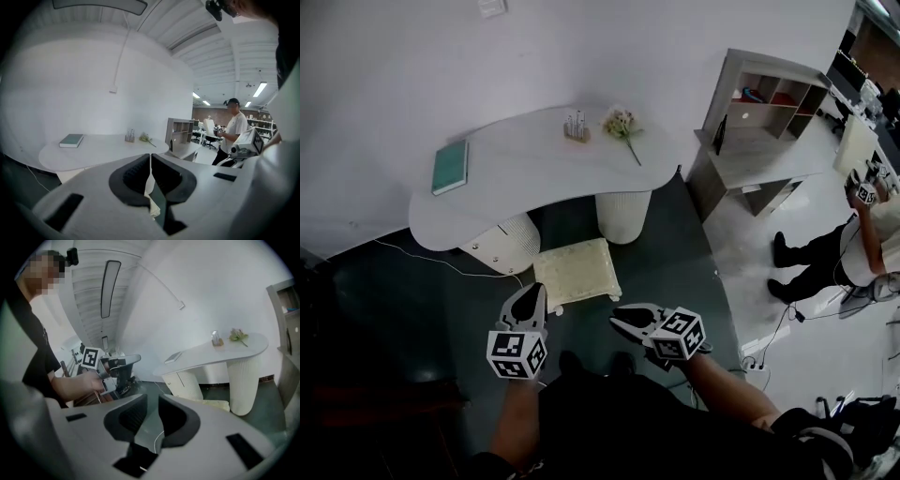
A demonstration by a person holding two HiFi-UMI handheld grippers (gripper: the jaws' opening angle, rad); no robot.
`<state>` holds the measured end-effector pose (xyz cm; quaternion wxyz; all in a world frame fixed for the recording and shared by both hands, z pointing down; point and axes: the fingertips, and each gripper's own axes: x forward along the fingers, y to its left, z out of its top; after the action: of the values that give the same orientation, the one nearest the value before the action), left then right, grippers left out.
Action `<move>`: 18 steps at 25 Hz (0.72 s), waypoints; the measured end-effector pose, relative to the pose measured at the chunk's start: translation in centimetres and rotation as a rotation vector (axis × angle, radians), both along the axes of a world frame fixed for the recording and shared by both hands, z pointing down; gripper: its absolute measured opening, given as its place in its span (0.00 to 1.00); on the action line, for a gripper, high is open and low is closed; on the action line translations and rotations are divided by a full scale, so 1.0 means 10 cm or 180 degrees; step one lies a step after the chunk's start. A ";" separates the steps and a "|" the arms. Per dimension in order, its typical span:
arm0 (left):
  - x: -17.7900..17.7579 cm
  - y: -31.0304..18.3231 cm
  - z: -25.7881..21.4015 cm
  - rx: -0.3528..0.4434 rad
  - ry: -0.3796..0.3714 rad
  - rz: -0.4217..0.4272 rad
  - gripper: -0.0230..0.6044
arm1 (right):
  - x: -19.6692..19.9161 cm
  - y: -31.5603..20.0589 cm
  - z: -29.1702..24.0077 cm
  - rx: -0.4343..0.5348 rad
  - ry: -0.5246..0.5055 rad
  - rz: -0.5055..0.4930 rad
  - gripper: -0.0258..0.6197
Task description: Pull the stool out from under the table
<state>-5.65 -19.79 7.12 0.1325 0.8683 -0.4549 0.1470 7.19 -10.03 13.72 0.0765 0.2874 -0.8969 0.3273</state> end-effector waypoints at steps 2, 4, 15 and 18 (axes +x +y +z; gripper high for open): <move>-0.05 -0.01 -0.10 0.0046 0.0002 0.0035 0.05 | -0.06 0.02 -0.12 0.0050 0.0012 0.0049 0.15; -0.14 -0.04 -0.18 0.0062 0.0046 0.0058 0.05 | -0.18 -0.02 -0.26 0.0131 0.0041 0.0096 0.14; -1.06 -0.12 -0.46 -0.0002 0.0417 0.0208 0.05 | -1.58 -0.04 -0.74 0.0012 0.0149 0.0369 0.12; -1.32 -0.07 -0.56 0.0042 0.0487 0.0198 0.05 | -1.80 -0.04 -0.87 0.0127 0.0240 0.0297 0.12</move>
<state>-18.80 -20.47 1.53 0.1566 0.8915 -0.4172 0.0813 -10.82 -10.41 5.00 0.0891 0.3425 -0.8854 0.3015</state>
